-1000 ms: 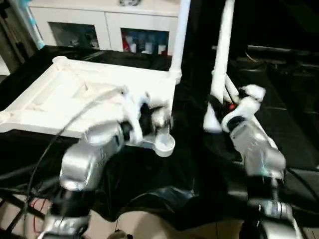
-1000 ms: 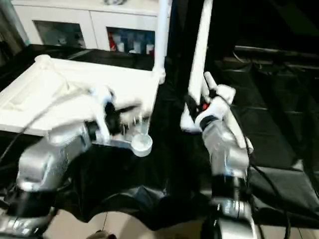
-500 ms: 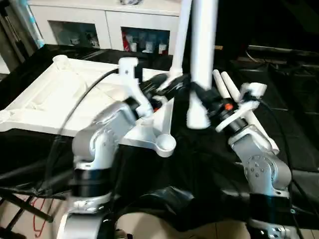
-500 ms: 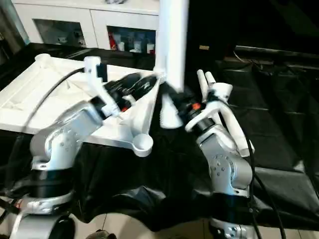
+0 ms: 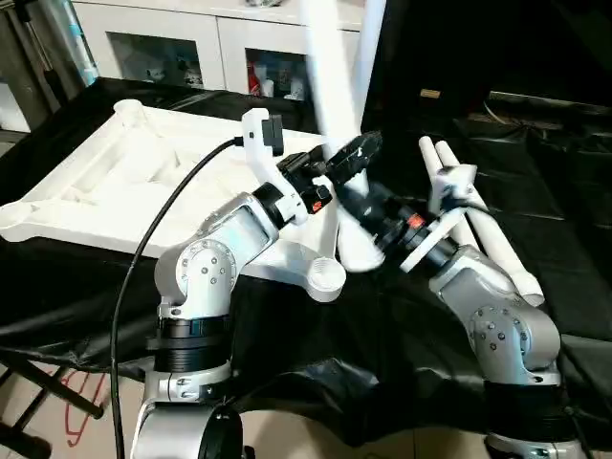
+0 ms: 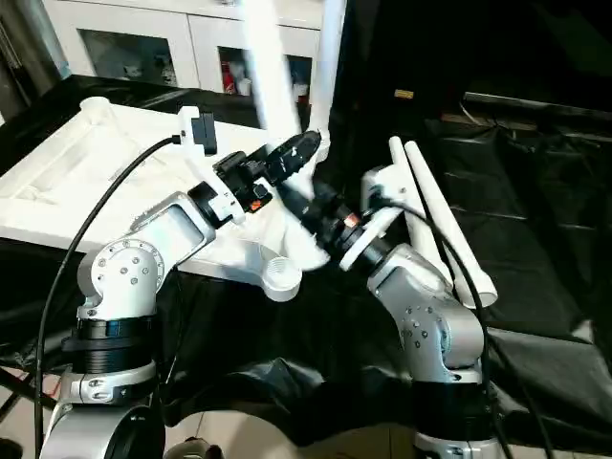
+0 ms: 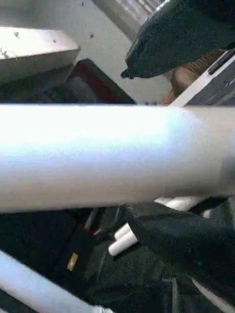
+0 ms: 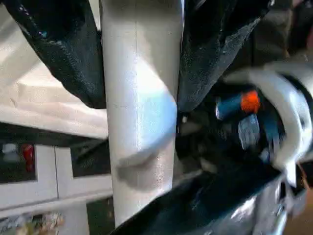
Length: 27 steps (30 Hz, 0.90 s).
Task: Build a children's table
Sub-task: Pick table leg
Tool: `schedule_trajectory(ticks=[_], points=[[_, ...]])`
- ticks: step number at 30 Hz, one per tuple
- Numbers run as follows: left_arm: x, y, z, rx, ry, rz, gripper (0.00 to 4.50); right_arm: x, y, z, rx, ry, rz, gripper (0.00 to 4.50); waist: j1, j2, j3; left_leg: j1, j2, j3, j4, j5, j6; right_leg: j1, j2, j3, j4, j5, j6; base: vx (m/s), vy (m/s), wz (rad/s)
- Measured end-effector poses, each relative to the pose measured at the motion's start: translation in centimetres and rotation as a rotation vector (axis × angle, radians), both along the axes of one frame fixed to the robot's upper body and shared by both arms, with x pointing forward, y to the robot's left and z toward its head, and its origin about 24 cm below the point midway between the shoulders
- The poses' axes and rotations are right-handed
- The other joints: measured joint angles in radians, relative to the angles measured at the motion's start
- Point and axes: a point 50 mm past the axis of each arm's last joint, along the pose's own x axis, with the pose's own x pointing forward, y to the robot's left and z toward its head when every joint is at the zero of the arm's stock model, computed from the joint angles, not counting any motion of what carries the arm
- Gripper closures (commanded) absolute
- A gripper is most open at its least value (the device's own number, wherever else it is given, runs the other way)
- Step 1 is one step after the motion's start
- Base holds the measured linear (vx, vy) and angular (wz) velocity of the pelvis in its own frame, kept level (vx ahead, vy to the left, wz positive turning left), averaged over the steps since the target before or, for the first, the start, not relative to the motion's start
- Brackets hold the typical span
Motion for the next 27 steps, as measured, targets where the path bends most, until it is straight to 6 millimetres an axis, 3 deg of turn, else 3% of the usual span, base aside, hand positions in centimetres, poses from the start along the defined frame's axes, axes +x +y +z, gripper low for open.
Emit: schedule_trajectory(ticks=[11,23,27], points=[[0.31,0.68,0.36,-0.055,0.024,0.046,1.41,0.03,0.24,-0.15,0.004,0.005,0.004,2.66,0.001,-0.007,0.002,0.0,0.0,0.0,0.0,0.0,0.001,0.0,0.0,0.0,0.0,0.0,0.0,0.0,0.0,0.0],[0.39,0.9,0.35,-0.048,0.024,0.057,2.5,-0.01,0.14,-0.05,0.005,-0.004,0.02,2.66,0.0,-0.007,0.002,0.0,0.0,0.0,0.0,0.001,0.002,0.0,0.0,0.0,0.0,0.001,0.001,0.0,0.0,0.0],[0.46,0.91,0.25,-0.05,0.027,0.061,2.61,0.01,0.14,-0.07,0.003,-0.003,0.018,2.66,0.0,-0.007,0.002,0.0,0.0,0.0,0.0,0.001,0.002,0.0,0.0,0.0,0.0,0.001,0.001,0.0,0.0,0.0]])
